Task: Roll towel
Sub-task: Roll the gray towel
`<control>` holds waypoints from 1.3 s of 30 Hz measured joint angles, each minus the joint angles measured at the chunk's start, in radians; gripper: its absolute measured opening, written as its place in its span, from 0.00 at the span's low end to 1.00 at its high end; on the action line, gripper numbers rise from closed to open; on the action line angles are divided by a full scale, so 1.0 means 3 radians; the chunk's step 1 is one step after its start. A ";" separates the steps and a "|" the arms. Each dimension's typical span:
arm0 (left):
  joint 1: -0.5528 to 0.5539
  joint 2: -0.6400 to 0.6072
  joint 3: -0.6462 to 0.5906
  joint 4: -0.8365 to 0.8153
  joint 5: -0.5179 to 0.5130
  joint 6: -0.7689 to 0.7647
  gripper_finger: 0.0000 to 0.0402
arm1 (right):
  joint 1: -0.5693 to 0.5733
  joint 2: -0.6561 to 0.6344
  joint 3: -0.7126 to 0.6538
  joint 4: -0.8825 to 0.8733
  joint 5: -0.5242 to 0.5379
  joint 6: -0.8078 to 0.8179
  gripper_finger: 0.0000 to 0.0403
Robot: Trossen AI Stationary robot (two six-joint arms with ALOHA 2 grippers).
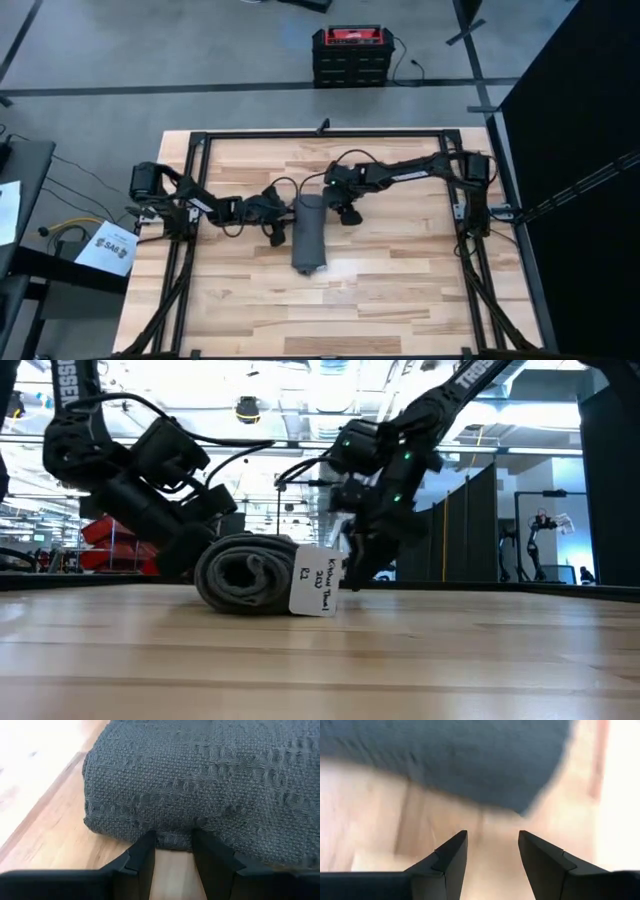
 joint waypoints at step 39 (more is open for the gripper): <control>-0.0002 -0.0897 0.0010 -0.0857 0.0157 -0.0061 0.29 | 0.0205 0.0096 0.0007 0.0253 0.0068 0.0475 0.41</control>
